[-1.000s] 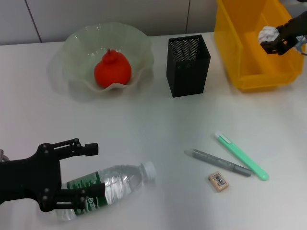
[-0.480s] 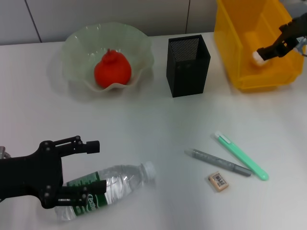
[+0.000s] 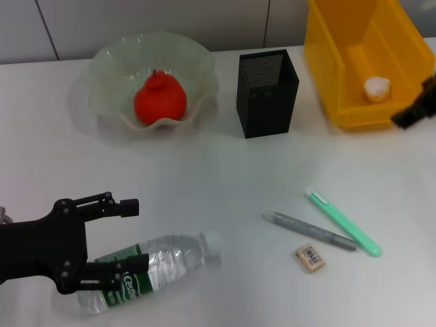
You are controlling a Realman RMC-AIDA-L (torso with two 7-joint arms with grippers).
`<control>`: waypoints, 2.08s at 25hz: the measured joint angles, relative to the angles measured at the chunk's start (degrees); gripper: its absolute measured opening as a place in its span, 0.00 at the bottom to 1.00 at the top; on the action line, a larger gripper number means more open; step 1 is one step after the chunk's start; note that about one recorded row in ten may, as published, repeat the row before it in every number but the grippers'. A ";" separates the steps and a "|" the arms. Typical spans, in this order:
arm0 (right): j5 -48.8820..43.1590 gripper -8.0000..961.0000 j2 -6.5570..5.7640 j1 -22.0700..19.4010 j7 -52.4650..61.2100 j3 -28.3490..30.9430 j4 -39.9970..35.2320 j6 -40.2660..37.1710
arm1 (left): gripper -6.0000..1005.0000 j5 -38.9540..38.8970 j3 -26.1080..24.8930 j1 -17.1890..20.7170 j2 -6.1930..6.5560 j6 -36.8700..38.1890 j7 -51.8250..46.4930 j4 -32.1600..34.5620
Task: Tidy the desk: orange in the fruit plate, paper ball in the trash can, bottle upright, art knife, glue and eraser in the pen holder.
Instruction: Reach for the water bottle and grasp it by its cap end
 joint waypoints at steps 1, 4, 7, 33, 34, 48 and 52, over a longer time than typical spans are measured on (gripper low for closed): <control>0.45 0.85 0.05 -0.27 -0.12 0.02 -0.42 -1.28 | 0.84 0.00 -0.01 -0.03 0.00 -0.18 0.00 0.00; 4.37 0.85 0.18 -2.10 -2.09 0.89 -0.62 -3.08 | 0.84 0.04 -0.07 -0.04 0.00 -0.92 -0.06 0.00; 13.71 0.85 0.17 -4.89 -7.80 4.51 2.70 -3.42 | 0.84 0.16 -0.10 -0.05 -0.07 -2.09 -0.42 0.00; 42.50 0.85 -3.65 -20.19 -62.14 32.77 37.77 -13.14 | 0.84 7.29 0.51 -1.76 -2.78 -10.54 -14.03 10.58; 42.57 0.85 -3.57 -20.49 -62.33 32.82 37.73 -13.21 | 0.84 10.06 1.83 -2.42 -3.40 -11.47 -18.17 14.13; 42.55 0.85 -3.86 -20.61 -62.74 33.56 38.26 -11.68 | 0.84 31.00 32.71 -8.38 -3.62 -16.72 -56.91 44.41; 42.45 0.85 -3.69 -20.76 -63.26 33.12 38.31 -11.77 | 0.84 37.31 39.68 -11.67 -3.74 -17.46 -64.71 45.10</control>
